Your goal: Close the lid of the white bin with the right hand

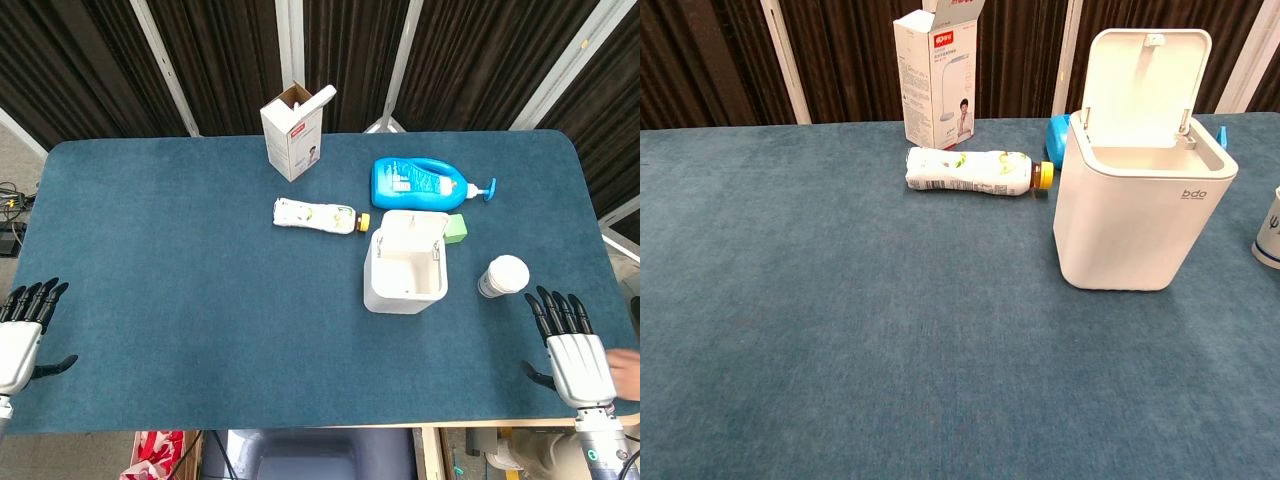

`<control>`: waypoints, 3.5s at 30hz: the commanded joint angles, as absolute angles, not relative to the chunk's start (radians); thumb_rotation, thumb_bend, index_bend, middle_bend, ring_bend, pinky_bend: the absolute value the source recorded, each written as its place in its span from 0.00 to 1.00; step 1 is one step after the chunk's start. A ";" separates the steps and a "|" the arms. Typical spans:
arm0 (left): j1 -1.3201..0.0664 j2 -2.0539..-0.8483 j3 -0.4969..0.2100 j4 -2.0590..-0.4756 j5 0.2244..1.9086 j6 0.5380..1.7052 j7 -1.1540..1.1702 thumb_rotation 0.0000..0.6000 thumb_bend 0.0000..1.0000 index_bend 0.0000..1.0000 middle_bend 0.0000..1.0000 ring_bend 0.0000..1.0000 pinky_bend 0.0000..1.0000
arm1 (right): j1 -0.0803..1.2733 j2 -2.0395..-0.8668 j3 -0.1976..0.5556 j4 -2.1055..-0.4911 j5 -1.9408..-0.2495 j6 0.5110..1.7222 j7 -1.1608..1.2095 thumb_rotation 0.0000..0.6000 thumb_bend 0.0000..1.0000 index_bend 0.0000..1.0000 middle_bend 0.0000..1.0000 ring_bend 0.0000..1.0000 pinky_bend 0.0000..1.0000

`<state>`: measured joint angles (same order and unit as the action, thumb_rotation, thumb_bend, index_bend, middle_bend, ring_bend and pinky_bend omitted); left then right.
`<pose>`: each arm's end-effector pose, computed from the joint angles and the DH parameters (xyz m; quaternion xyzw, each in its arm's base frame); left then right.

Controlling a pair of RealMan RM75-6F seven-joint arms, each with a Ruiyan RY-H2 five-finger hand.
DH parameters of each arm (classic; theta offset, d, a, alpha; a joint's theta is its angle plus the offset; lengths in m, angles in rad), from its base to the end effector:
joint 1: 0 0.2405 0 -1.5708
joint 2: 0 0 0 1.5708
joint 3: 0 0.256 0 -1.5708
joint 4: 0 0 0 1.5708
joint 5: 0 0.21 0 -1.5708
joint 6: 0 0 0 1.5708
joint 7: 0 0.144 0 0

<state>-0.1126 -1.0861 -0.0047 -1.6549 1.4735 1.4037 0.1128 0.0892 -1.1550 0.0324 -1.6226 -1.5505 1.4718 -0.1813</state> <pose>-0.3120 0.1786 0.1503 -0.6362 -0.3888 -0.3246 0.5821 -0.3002 -0.1779 0.1398 0.6415 -0.3411 0.3514 0.5905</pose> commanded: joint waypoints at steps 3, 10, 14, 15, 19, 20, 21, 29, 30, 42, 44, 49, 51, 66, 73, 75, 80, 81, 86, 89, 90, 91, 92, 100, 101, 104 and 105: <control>-0.112 -1.086 -0.004 -1.655 1.474 1.404 0.113 1.00 0.00 0.00 0.00 0.00 0.00 | 0.088 -1.157 0.033 -1.622 -1.553 1.476 -0.184 1.00 0.18 0.00 0.00 0.00 0.00; -0.109 -1.085 -0.003 -1.657 1.481 1.413 0.113 1.00 0.00 0.00 0.00 0.00 0.00 | 0.087 -1.154 0.033 -1.629 -1.560 1.482 -0.179 1.00 0.18 0.00 0.00 0.00 0.00; -0.107 -1.084 -0.003 -1.656 1.483 1.418 0.110 1.00 0.00 0.00 0.00 0.00 0.00 | 0.088 -1.156 0.036 -1.634 -1.574 1.495 -0.182 1.00 0.18 0.00 0.00 0.00 0.00; -0.107 -1.084 -0.004 -1.655 1.483 1.419 0.110 1.00 0.00 0.00 0.00 0.00 0.00 | 0.089 -1.156 0.038 -1.635 -1.577 1.499 -0.185 1.00 0.18 0.00 0.00 0.00 0.00; -0.104 -1.084 -0.005 -1.652 1.482 1.424 0.108 1.00 0.00 0.00 0.00 0.00 0.00 | 0.094 -1.153 0.052 -1.648 -1.578 1.509 -0.189 1.00 0.18 0.00 0.00 0.00 0.00; -0.103 -1.083 -0.005 -1.652 1.481 1.425 0.106 1.00 0.00 0.00 0.00 0.00 0.00 | 0.096 -1.150 0.058 -1.655 -1.575 1.511 -0.187 1.00 0.18 0.00 0.00 0.00 0.00; -0.102 -1.082 -0.006 -1.652 1.480 1.426 0.104 1.00 0.00 0.00 0.00 0.00 0.00 | 0.099 -1.145 0.068 -1.667 -1.570 1.514 -0.180 1.00 0.18 0.00 0.00 0.00 0.00; -0.103 -1.080 -0.010 -1.655 1.477 1.426 0.096 1.00 0.00 0.00 0.00 0.00 0.00 | 0.187 -1.055 0.190 -1.830 -1.449 1.428 -0.175 1.00 0.39 0.00 0.57 0.63 0.69; -0.104 -1.080 -0.010 -1.656 1.477 1.423 0.095 1.00 0.00 0.00 0.00 0.00 0.00 | 0.207 -1.035 0.212 -1.867 -1.409 1.394 -0.172 1.00 0.43 0.00 0.61 0.67 0.72; -0.108 -1.066 -0.008 -1.672 1.468 1.403 0.060 1.00 0.00 0.00 0.00 0.00 0.00 | 0.463 -0.870 0.445 -2.105 -0.939 1.119 -0.249 1.00 0.72 0.00 0.81 0.86 0.83; -0.109 -1.063 -0.007 -1.677 1.464 1.395 0.054 1.00 0.00 0.00 0.00 0.00 0.00 | 0.516 -0.860 0.467 -2.112 -0.841 1.079 -0.269 1.00 0.73 0.00 0.81 0.86 0.83; -0.113 -1.057 -0.007 -1.684 1.460 1.384 0.044 1.00 0.00 0.00 0.00 0.00 0.00 | 0.648 -0.866 0.495 -2.101 -0.600 1.003 -0.307 1.00 0.73 0.06 0.81 0.86 0.83; -0.114 -1.056 -0.007 -1.685 1.459 1.382 0.040 1.00 0.00 0.00 0.00 0.00 0.00 | 0.692 -0.874 0.492 -2.087 -0.533 0.989 -0.327 1.00 0.73 0.08 0.81 0.86 0.83; -0.126 -1.054 -0.015 -1.682 1.425 1.351 0.030 1.00 0.00 0.00 0.00 0.00 0.00 | 0.883 -0.972 0.416 -2.009 -0.321 0.975 -0.409 1.00 0.75 0.22 0.81 0.86 0.83; -0.125 -1.048 -0.015 -1.683 1.427 1.351 0.016 1.00 0.00 0.00 0.00 0.00 0.00 | 0.921 -0.980 0.378 -2.015 -0.271 1.000 -0.439 1.00 0.75 0.23 0.81 0.86 0.83; -0.124 -1.047 -0.014 -1.684 1.429 1.353 0.013 1.00 0.00 0.00 0.00 0.00 0.00 | 0.926 -0.977 0.372 -2.019 -0.262 1.008 -0.440 1.00 0.75 0.23 0.81 0.86 0.83; -0.123 -1.045 -0.012 -1.685 1.432 1.353 0.008 1.00 0.00 0.00 0.00 0.00 0.00 | 0.928 -0.953 0.361 -2.060 -0.252 1.015 -0.440 1.00 0.75 0.25 0.81 0.86 0.83; -0.123 -1.044 -0.011 -1.686 1.433 1.354 0.007 1.00 0.00 0.00 0.00 0.00 0.00 | 0.926 -0.945 0.358 -2.074 -0.254 1.016 -0.440 1.00 0.75 0.25 0.81 0.86 0.83; -0.122 -1.043 -0.007 -1.692 1.446 1.360 0.009 1.00 0.00 0.00 0.00 0.00 0.00 | 0.920 -0.902 0.334 -2.160 -0.253 0.998 -0.439 1.00 0.75 0.25 0.81 0.86 0.83; -0.121 -1.044 -0.006 -1.694 1.453 1.365 0.012 1.00 0.00 0.00 0.00 0.00 0.00 | 0.913 -0.889 0.317 -2.203 -0.277 1.006 -0.437 1.00 0.77 0.25 0.81 0.86 0.83; -0.121 -1.044 -0.006 -1.695 1.453 1.366 0.013 1.00 0.00 0.00 0.00 0.00 0.00 | 0.912 -0.887 0.312 -2.213 -0.285 1.010 -0.437 1.00 0.77 0.25 0.81 0.86 0.83; -0.120 -1.044 -0.005 -1.696 1.454 1.366 0.014 1.00 0.00 0.00 0.00 0.00 0.00 | 0.911 -0.885 0.306 -2.222 -0.294 1.013 -0.439 1.00 0.77 0.25 0.81 0.86 0.83; -0.120 -1.044 -0.005 -1.696 1.454 1.366 0.015 1.00 0.00 0.00 0.00 0.00 0.00 | 0.909 -0.884 0.302 -2.229 -0.300 1.016 -0.438 1.00 0.78 0.25 0.81 0.86 0.83; -0.120 -1.044 -0.004 -1.697 1.455 1.367 0.017 1.00 0.00 0.00 0.00 0.00 0.00 | 0.898 -0.870 0.270 -2.276 -0.335 1.028 -0.420 1.00 0.78 0.25 0.81 0.86 0.83; -0.120 -1.044 -0.004 -1.697 1.456 1.367 0.018 1.00 0.00 0.00 0.00 0.00 0.00 | 0.896 -0.870 0.266 -2.279 -0.339 1.028 -0.419 1.00 0.78 0.25 0.81 0.86 0.83; -0.120 -1.044 -0.002 -1.698 1.458 1.366 0.017 1.00 0.00 0.00 0.00 0.00 0.00 | 0.894 -0.872 0.253 -2.286 -0.348 1.028 -0.414 1.00 0.78 0.25 0.81 0.86 0.83; -0.120 -1.044 -0.002 -1.698 1.458 1.367 0.017 1.00 0.00 0.00 0.00 0.00 0.00 | 0.892 -0.873 0.248 -2.289 -0.352 1.028 -0.413 1.00 0.78 0.25 0.81 0.86 0.83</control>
